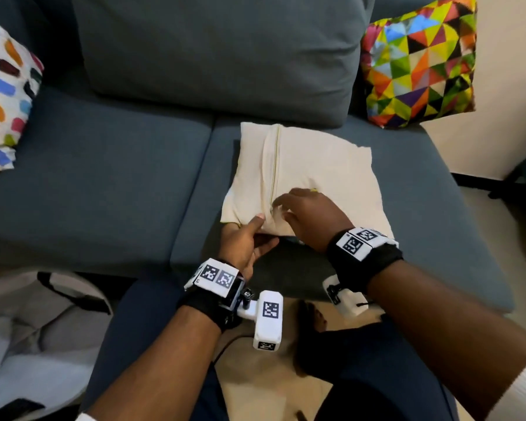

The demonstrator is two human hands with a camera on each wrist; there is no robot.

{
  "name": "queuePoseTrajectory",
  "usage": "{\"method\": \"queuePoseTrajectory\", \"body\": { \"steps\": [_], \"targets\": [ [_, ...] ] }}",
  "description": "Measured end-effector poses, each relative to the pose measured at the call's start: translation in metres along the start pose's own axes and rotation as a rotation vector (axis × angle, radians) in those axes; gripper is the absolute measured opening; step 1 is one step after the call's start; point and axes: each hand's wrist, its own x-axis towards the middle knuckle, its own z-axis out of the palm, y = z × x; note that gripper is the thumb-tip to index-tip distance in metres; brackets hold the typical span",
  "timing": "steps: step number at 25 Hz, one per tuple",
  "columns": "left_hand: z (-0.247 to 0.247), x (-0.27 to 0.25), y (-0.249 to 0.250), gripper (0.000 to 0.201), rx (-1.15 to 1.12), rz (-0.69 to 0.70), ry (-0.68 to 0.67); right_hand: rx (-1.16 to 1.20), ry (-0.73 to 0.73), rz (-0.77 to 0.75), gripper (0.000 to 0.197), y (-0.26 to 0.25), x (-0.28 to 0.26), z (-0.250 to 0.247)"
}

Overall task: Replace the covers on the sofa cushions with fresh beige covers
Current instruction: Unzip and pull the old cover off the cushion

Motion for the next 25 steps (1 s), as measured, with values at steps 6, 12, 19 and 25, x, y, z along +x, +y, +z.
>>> {"method": "queuePoseTrajectory", "body": {
  "steps": [6,12,19,25],
  "targets": [
    [-0.011,0.010,-0.007,0.030,0.052,0.057,0.017,0.038,0.015,0.100,0.027,-0.011,0.020,0.019],
    [-0.009,0.008,-0.002,0.024,0.105,0.122,0.032,0.081,-0.056,0.070,0.008,-0.009,0.030,0.004],
    [-0.008,0.000,0.001,0.024,0.130,0.147,0.021,0.047,-0.209,0.087,0.004,-0.008,0.044,-0.004],
    [-0.008,-0.004,0.005,0.029,0.152,0.157,-0.006,-0.142,-0.308,-0.003,0.010,-0.016,0.048,-0.009]
  ]
}}
